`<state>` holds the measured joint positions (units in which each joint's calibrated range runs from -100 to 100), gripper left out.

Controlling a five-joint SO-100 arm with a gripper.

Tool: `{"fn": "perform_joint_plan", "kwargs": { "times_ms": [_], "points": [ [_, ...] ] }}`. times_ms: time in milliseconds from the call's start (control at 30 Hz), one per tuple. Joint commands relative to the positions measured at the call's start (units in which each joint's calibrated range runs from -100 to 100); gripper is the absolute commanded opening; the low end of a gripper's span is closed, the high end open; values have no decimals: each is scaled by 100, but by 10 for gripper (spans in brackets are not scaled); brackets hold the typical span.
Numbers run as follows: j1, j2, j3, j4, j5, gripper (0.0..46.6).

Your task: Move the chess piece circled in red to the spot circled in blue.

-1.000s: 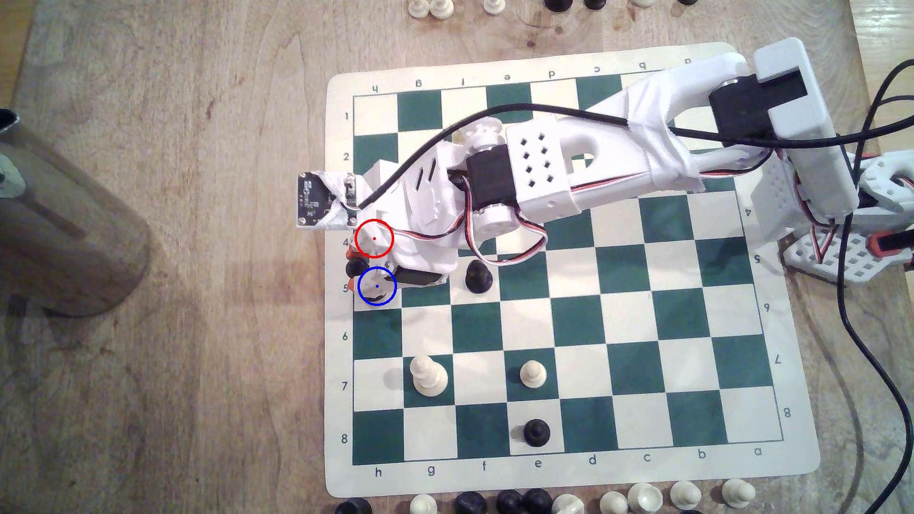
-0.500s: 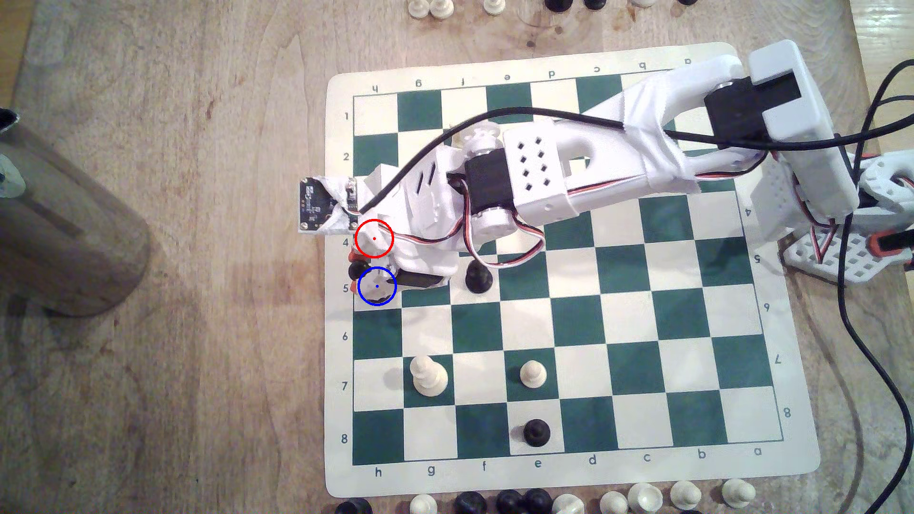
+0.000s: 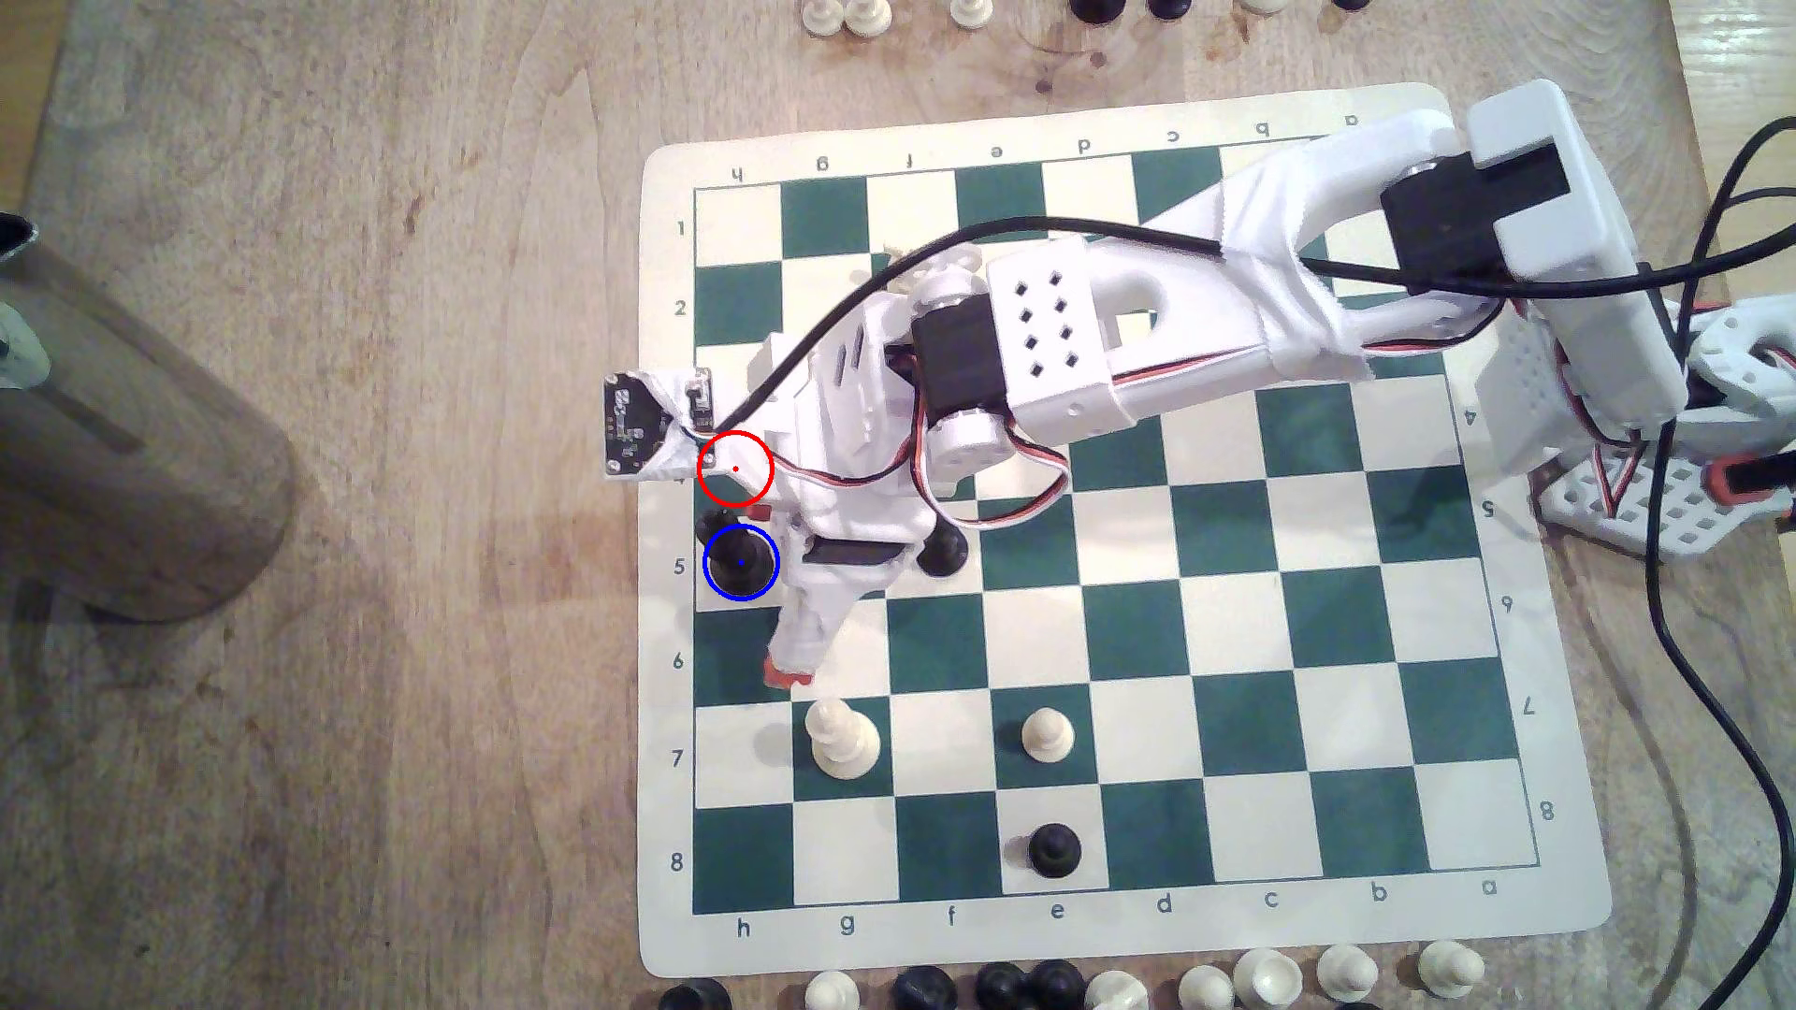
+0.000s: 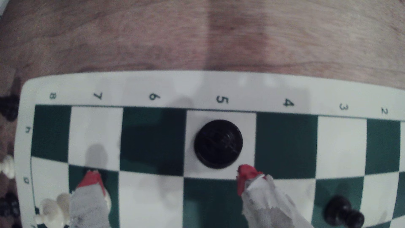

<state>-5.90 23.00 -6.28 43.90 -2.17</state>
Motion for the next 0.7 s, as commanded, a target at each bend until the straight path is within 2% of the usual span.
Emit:
{"fn": "perform_joint_plan", "kwargs": {
  "times_ms": [0,433,600,667],
  "points": [
    [15,-1044,265,114,5,356],
    [367,-3191,1662,540,39,344],
    [359,-4405,2731,646,44,336],
    [328,-5161,3538,638,39,324]
  ]
}}
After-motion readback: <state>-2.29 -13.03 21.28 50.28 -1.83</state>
